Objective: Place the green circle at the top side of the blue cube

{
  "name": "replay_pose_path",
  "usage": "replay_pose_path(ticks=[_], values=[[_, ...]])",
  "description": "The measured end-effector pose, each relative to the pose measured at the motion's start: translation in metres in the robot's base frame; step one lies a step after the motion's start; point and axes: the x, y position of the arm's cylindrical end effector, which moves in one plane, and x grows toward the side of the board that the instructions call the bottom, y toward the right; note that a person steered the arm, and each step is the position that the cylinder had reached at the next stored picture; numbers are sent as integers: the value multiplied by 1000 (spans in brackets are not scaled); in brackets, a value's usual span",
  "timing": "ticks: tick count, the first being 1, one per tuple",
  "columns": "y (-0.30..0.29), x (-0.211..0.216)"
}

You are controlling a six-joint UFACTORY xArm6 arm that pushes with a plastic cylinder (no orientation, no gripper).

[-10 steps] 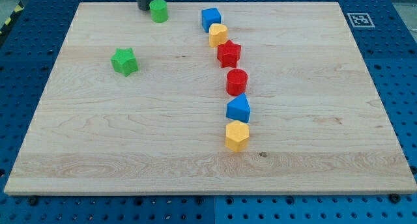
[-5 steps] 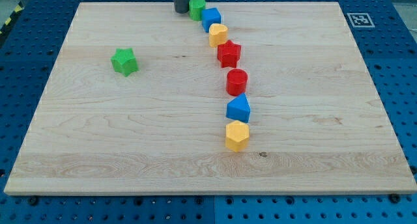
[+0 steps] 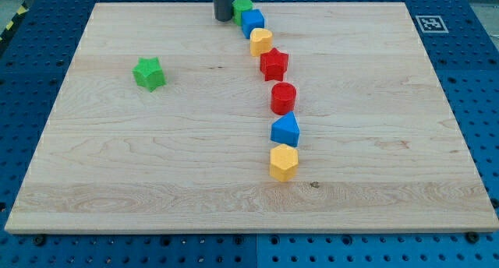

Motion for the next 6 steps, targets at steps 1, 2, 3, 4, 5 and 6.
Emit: replay_pose_path(ticks=[1, 2, 3, 4, 5, 6], values=[[3, 8], [7, 8], [23, 8], [37, 8], [31, 8], [-11, 18]])
